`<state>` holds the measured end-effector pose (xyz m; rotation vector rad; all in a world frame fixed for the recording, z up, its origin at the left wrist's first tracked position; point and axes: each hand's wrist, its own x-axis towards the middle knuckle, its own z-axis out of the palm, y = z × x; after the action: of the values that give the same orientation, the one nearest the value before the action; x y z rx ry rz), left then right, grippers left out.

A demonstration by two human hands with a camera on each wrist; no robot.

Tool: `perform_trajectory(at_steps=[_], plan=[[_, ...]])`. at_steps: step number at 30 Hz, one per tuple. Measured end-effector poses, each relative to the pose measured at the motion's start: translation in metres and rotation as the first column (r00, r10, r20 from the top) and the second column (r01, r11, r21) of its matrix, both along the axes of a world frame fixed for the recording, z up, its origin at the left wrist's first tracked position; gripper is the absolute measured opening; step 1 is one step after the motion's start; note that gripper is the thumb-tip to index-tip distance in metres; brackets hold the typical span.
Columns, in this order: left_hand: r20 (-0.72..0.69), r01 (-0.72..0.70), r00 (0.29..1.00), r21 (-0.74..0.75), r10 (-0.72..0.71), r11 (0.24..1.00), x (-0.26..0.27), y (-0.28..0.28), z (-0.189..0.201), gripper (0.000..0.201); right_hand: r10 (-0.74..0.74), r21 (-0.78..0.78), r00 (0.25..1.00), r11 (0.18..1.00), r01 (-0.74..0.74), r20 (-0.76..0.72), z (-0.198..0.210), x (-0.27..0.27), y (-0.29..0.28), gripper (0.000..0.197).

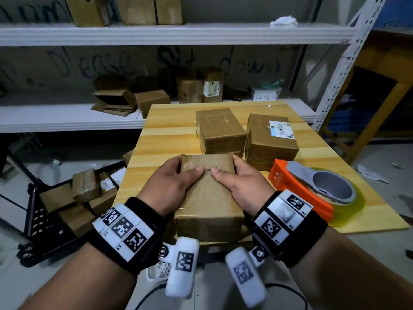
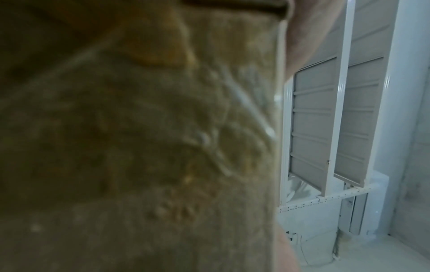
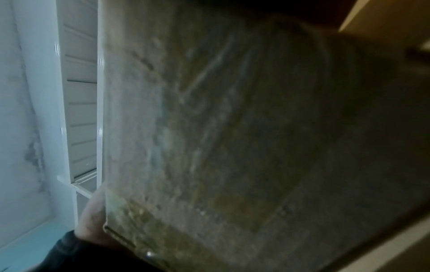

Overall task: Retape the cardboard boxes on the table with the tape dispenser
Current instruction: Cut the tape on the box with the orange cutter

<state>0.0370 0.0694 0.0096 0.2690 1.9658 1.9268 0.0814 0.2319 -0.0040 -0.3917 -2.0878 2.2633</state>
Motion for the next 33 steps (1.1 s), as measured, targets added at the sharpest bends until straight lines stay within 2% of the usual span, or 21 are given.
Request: perform_trajectory(at_steps=[6,8,10,12,15,17,18,19,21,25,27,30,33], plan=[[0.027,-0.091,0.996,0.027,0.091,0.995,0.004,0.000,0.003,0.013,0.033,0.036,0.999,0.999,-0.033,0.003,-0.001,0.000,0.006,0.026],[0.013,-0.116,0.993,0.024,0.115,0.993,0.004,0.000,0.003,0.019,0.031,0.008,0.999,0.999,-0.031,0.025,-0.003,0.001,0.011,0.024],[0.003,-0.128,0.992,-0.007,0.128,0.992,0.005,0.000,0.004,0.023,0.015,-0.020,1.000,1.000,-0.014,0.013,0.000,0.005,0.014,0.032],[-0.005,-0.159,0.987,-0.027,0.159,0.987,0.006,-0.002,0.004,0.026,-0.029,0.025,0.999,0.999,0.028,0.014,0.003,0.006,0.014,0.034],[-0.015,-0.250,0.968,-0.053,0.250,0.967,0.005,-0.005,0.005,0.038,-0.107,0.058,0.990,0.993,0.102,0.091,0.008,0.003,0.010,0.045],[-0.013,-0.262,0.965,-0.073,0.262,0.962,0.004,-0.006,0.007,0.043,-0.120,0.071,0.988,0.991,0.114,0.092,0.013,0.003,0.006,0.027],[-0.007,-0.240,0.971,-0.088,0.241,0.967,0.005,-0.006,0.008,0.044,-0.116,0.102,0.990,0.989,0.108,0.081,0.015,0.004,0.005,0.024],[-0.001,-0.207,0.978,-0.105,0.209,0.973,0.005,-0.005,0.009,0.045,-0.106,0.133,0.991,0.986,0.095,0.079,0.015,0.003,0.006,0.032],[-0.009,-0.164,0.986,-0.118,0.165,0.979,0.005,-0.002,0.008,0.042,-0.082,0.156,0.994,0.985,0.071,0.066,0.012,0.000,0.006,0.037],[-0.036,-0.166,0.986,-0.153,0.162,0.974,0.000,0.000,0.005,0.035,-0.095,0.173,0.994,0.981,0.083,0.061,0.010,-0.004,0.008,0.031],[-0.023,-0.174,0.985,-0.129,0.173,0.976,-0.003,0.001,0.003,0.030,-0.104,0.180,0.992,0.979,0.090,0.069,0.010,-0.006,0.008,0.024],[0.000,-0.180,0.984,-0.075,0.181,0.981,-0.003,0.001,-0.004,0.019,-0.134,0.111,0.990,0.985,0.129,0.040,0.006,-0.004,0.005,0.010],[0.019,-0.167,0.986,-0.029,0.167,0.986,0.003,-0.001,-0.005,0.014,-0.157,0.082,0.987,0.985,0.154,0.040,0.000,-0.001,0.002,0.024]])
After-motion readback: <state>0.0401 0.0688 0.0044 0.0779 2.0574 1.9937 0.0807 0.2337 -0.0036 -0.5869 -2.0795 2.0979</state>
